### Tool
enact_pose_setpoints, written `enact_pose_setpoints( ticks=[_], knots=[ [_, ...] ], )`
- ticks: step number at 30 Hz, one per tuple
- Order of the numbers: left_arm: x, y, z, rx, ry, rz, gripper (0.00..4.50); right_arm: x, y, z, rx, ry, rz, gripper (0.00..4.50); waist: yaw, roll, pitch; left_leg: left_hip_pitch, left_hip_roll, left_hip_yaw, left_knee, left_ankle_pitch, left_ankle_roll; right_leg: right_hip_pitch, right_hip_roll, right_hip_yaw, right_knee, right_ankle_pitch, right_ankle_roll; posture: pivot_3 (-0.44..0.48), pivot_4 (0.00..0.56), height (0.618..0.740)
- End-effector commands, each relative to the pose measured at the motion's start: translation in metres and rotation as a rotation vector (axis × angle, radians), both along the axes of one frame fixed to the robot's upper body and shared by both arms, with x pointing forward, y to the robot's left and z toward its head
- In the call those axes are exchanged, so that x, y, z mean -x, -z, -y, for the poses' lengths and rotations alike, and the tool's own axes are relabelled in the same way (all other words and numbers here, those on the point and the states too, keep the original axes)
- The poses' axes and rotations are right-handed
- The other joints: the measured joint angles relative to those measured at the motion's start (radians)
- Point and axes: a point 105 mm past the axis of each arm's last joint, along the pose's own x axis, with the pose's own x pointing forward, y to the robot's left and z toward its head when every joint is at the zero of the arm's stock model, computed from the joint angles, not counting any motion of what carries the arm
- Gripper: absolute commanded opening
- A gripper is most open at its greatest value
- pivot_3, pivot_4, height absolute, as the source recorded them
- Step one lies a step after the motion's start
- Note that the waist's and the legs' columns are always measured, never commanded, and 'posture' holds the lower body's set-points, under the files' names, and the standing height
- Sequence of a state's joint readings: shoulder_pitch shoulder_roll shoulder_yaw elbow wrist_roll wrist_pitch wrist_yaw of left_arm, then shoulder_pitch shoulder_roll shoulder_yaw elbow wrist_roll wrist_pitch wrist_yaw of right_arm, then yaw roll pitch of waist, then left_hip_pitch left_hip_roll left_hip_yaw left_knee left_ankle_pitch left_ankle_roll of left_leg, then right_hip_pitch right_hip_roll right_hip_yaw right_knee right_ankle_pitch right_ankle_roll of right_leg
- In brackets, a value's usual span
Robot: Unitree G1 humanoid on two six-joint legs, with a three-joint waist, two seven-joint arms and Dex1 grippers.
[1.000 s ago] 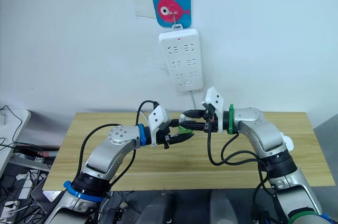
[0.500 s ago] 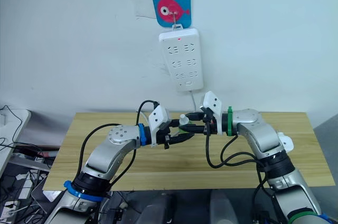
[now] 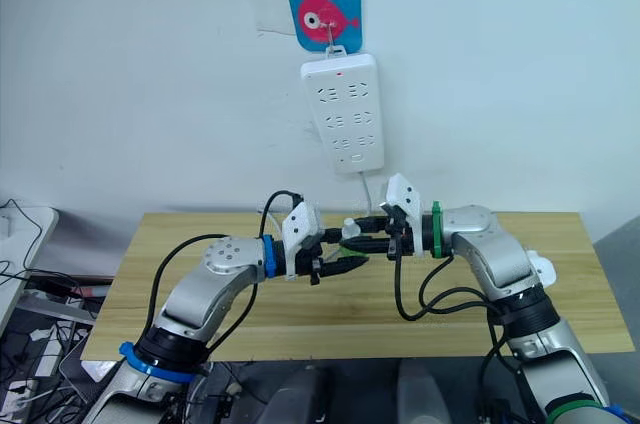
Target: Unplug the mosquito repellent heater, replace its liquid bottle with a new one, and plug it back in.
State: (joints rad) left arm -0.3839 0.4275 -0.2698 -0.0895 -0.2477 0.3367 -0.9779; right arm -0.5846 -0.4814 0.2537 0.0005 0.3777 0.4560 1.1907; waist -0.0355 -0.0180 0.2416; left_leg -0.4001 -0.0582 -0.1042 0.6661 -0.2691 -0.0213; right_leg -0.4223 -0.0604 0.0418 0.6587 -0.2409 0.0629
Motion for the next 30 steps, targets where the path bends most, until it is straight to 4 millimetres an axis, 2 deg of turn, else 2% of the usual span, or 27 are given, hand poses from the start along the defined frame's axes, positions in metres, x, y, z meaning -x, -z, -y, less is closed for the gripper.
enact_pose_setpoints(
  ticks=[1, 4, 7, 12, 18, 27, 30],
  knots=[
    [0.021, -0.008, 0.009, 0.004, 0.149, 0.065, 2.24, 0.008, -0.019, -0.004, -0.030, -0.151, 0.060, 1.12, -0.002, 0.000, 0.000, 0.000, 0.000, 0.000, 0.000, 0.000, 0.000, 0.000, 0.000, 0.000, 0.000, 0.000, 0.000, -0.057, 0.219, 0.740],
    [0.043, 0.002, 0.005, -0.075, 0.317, 0.108, 2.24, 0.023, -0.019, -0.011, 0.004, -0.400, 0.092, 1.12, -0.008, 0.000, 0.000, 0.000, 0.000, 0.000, 0.000, 0.000, 0.000, 0.000, 0.000, 0.000, 0.000, 0.000, 0.000, -0.037, 0.221, 0.740],
    [0.059, 0.007, 0.001, -0.108, 0.439, 0.115, 2.24, 0.027, -0.020, -0.021, 0.027, -0.553, 0.097, 1.12, -0.015, 0.000, 0.000, 0.001, 0.001, 0.000, -0.001, 0.000, 0.000, 0.000, 0.001, 0.000, 0.000, 0.000, 0.000, -0.017, 0.226, 0.740],
    [0.071, 0.007, 0.000, -0.119, 0.529, 0.115, 2.24, 0.017, -0.019, -0.038, 0.060, -0.629, 0.112, 1.12, -0.015, 0.000, 0.000, 0.000, 0.001, -0.001, -0.001, 0.000, 0.000, 0.000, 0.000, 0.000, 0.000, 0.000, 0.000, 0.025, 0.231, 0.740],
    [0.066, 0.005, 0.001, -0.112, 0.514, 0.127, 2.24, 0.004, -0.021, -0.042, 0.063, -0.624, 0.118, 1.12, -0.005, 0.000, 0.000, 0.000, 0.000, -0.002, -0.001, 0.000, 0.000, 0.000, 0.000, -0.001, -0.001, 0.000, 0.000, 0.034, 0.234, 0.740],
    [0.060, 0.005, 0.004, -0.100, 0.484, 0.128, 2.24, 0.013, -0.013, -0.022, 0.083, -0.634, 0.097, 4.42, 0.005, 0.000, 0.000, 0.000, 0.000, -0.002, 0.000, 0.000, 0.001, 0.000, -0.001, -0.001, 0.000, 0.000, 0.000, 0.015, 0.236, 0.740],
    [0.060, 0.005, 0.004, -0.097, 0.488, 0.127, 2.24, 0.015, -0.014, -0.019, 0.085, -0.638, 0.096, 4.49, 0.001, 0.000, 0.000, 0.000, 0.001, -0.002, -0.001, -0.001, 0.002, -0.001, -0.001, 0.000, 0.000, 0.000, 0.000, 0.009, 0.236, 0.740]
  ],
)
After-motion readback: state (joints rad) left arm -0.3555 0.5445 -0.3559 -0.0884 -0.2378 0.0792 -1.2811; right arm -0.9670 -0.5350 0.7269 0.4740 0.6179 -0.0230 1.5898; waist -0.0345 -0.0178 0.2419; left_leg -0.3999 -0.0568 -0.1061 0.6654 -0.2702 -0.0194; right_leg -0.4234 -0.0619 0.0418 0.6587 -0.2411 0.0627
